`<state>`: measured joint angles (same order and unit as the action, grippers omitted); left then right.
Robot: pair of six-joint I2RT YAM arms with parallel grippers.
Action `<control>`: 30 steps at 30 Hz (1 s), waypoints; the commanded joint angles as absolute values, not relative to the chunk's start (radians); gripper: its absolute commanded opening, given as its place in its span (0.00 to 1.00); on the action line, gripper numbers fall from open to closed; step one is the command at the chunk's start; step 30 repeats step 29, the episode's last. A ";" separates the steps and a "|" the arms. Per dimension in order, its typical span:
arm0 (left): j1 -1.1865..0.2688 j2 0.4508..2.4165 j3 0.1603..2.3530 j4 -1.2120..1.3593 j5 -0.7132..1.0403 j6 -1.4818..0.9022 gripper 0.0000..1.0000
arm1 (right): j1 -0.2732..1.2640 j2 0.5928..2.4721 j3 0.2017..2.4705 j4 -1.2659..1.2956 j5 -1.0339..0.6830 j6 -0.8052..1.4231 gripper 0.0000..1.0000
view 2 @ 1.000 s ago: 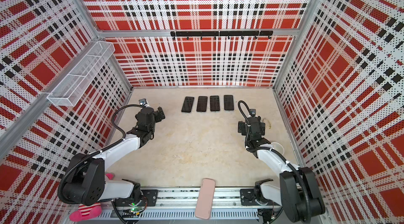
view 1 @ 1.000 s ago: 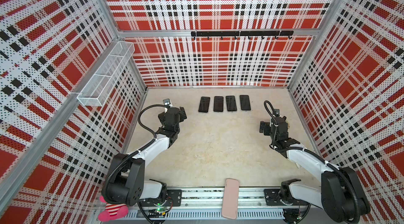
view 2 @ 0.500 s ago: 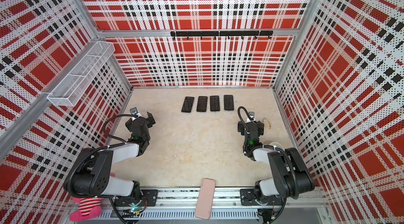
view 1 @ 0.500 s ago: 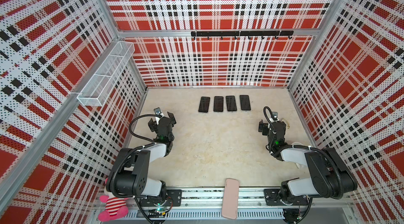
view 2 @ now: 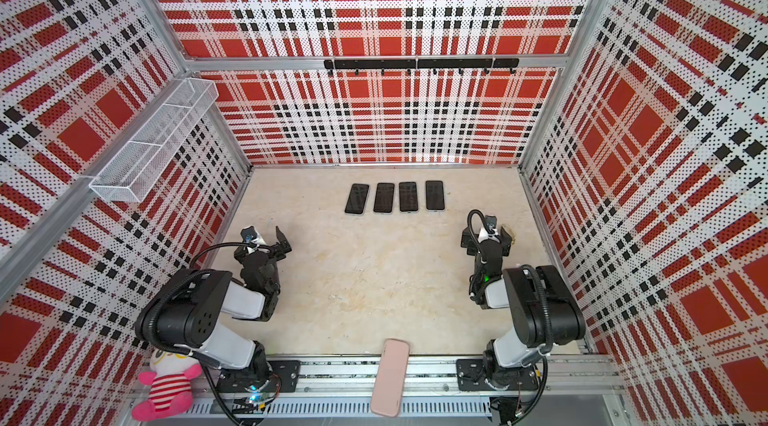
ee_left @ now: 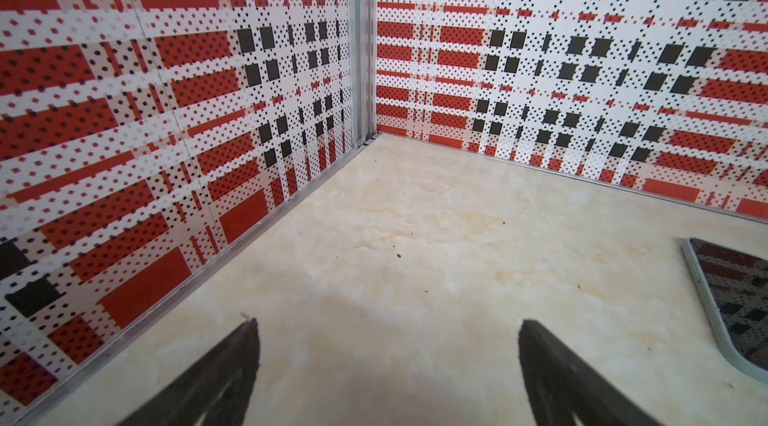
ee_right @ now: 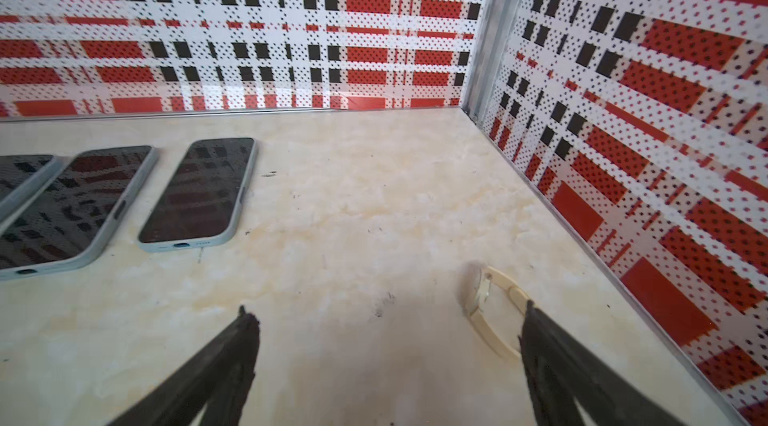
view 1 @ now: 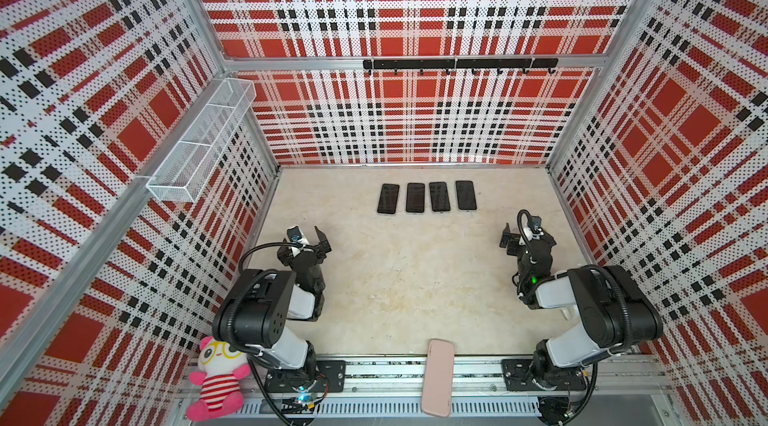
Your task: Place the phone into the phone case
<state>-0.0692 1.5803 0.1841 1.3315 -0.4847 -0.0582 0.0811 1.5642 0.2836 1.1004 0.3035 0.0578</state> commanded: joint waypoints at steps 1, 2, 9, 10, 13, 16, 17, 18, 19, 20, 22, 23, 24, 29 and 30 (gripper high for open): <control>-0.075 1.585 0.183 1.471 -0.490 -0.032 0.98 | 0.069 1.578 0.275 1.204 0.269 0.065 1.00; -0.075 1.586 0.183 1.472 -0.490 -0.033 0.98 | 0.069 1.569 0.270 1.191 0.271 0.067 1.00; -0.075 1.584 0.183 1.472 -0.491 -0.034 0.98 | 0.070 1.574 0.279 1.184 0.276 0.068 1.00; -0.074 1.584 0.182 1.472 -0.490 -0.035 0.98 | 0.070 1.574 0.279 1.189 0.273 0.069 1.00; -0.074 1.584 0.182 1.472 -0.491 -0.035 0.98 | 0.070 1.575 0.278 1.185 0.273 0.068 1.00; -0.073 1.584 0.182 1.473 -0.491 -0.034 0.98 | 0.070 1.572 0.278 1.186 0.274 0.068 1.00; -0.073 1.584 0.183 1.473 -0.490 -0.034 0.98 | 0.070 1.573 0.278 1.187 0.274 0.068 1.00; -0.074 1.584 0.183 1.472 -0.491 -0.035 0.98 | 0.069 1.573 0.278 1.187 0.274 0.069 1.00; -0.074 1.584 0.182 1.473 -0.490 -0.035 0.98 | 0.070 1.572 0.277 1.187 0.274 0.069 1.00; -0.074 1.584 0.183 1.474 -0.491 -0.034 0.98 | 0.070 1.576 0.278 1.186 0.275 0.069 1.00; -0.074 1.583 0.181 1.474 -0.490 -0.035 0.98 | 0.070 1.578 0.284 1.178 0.276 0.068 1.00; -0.073 1.583 0.182 1.473 -0.490 -0.035 0.98 | 0.069 1.578 0.284 1.179 0.276 0.069 1.00; -0.074 1.585 0.183 1.472 -0.490 -0.035 0.98 | 0.069 1.577 0.284 1.179 0.276 0.069 1.00; -0.074 1.585 0.183 1.473 -0.490 -0.035 0.98 | 0.069 1.573 0.279 1.182 0.274 0.072 1.00; -0.074 1.585 0.183 1.473 -0.490 -0.035 0.98 | 0.069 1.573 0.279 1.182 0.274 0.072 1.00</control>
